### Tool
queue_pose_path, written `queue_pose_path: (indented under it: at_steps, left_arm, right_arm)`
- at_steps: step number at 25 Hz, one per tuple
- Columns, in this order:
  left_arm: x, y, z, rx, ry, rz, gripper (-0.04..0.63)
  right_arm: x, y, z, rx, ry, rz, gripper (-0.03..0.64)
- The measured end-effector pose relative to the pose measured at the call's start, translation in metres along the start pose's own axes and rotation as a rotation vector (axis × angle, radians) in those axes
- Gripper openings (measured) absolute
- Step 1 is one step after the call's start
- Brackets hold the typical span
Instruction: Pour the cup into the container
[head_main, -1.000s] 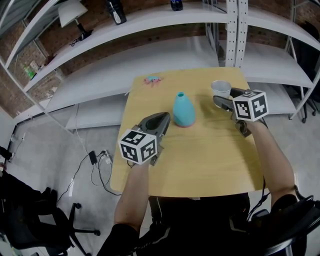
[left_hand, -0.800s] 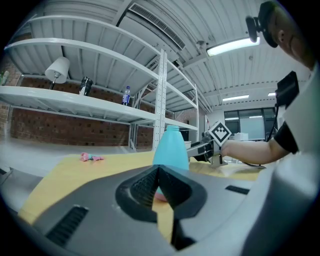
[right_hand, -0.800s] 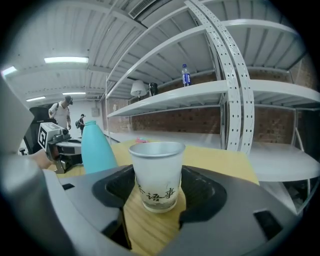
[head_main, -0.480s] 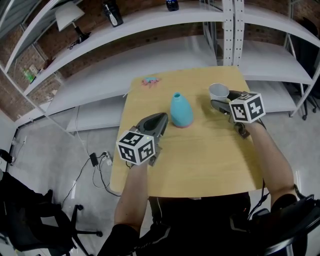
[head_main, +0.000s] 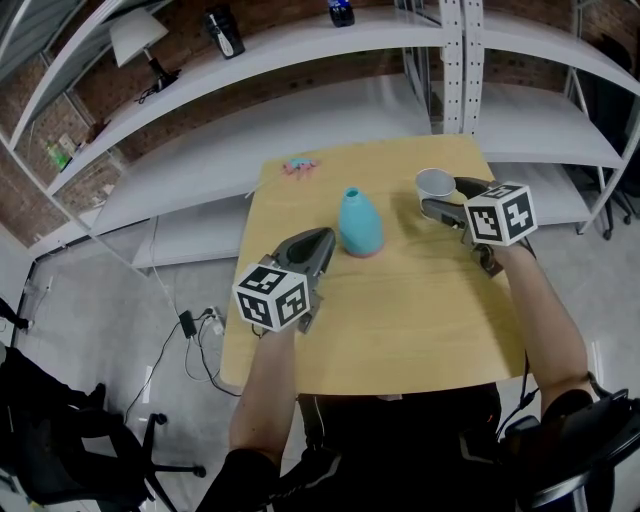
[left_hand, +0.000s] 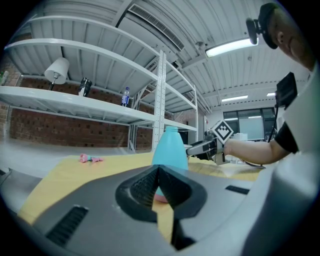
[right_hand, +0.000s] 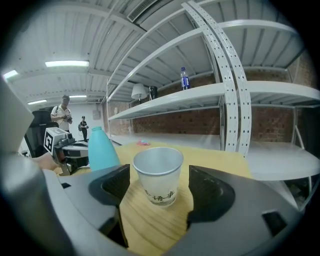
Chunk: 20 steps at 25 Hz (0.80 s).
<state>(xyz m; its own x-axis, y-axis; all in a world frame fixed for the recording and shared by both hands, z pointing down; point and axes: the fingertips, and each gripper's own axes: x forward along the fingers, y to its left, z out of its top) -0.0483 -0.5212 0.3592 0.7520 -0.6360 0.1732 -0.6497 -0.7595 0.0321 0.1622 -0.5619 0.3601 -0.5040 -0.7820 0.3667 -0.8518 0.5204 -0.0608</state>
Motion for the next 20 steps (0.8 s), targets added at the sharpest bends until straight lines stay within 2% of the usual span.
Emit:
queue_pose_path:
  at_steps: [4,7,13,15,20]
  left_arm:
    - [-0.003,0.000,0.003,-0.032,-0.021,0.002,0.000]
    - [-0.007,-0.001,0.012,0.008,-0.026,0.019,0.000]
    - [-0.018,-0.010,0.036,0.018,-0.084,0.018,0.000]
    - [-0.019,-0.016,0.040,0.028,-0.087,0.009,0.000]
    - [-0.023,-0.033,0.048,0.046,-0.101,-0.010,0.000]
  right_arm:
    - [-0.016,0.002,0.014,-0.016,-0.056,-0.014,0.350]
    - [-0.030,-0.001,0.028,-0.019,-0.099,-0.052,0.350]
    - [-0.050,0.008,0.039,-0.017,-0.144,-0.062,0.334]
    - [-0.056,0.012,0.042,-0.034,-0.165,-0.079,0.211]
    - [-0.072,0.022,0.047,-0.048,-0.202,-0.100,0.078]
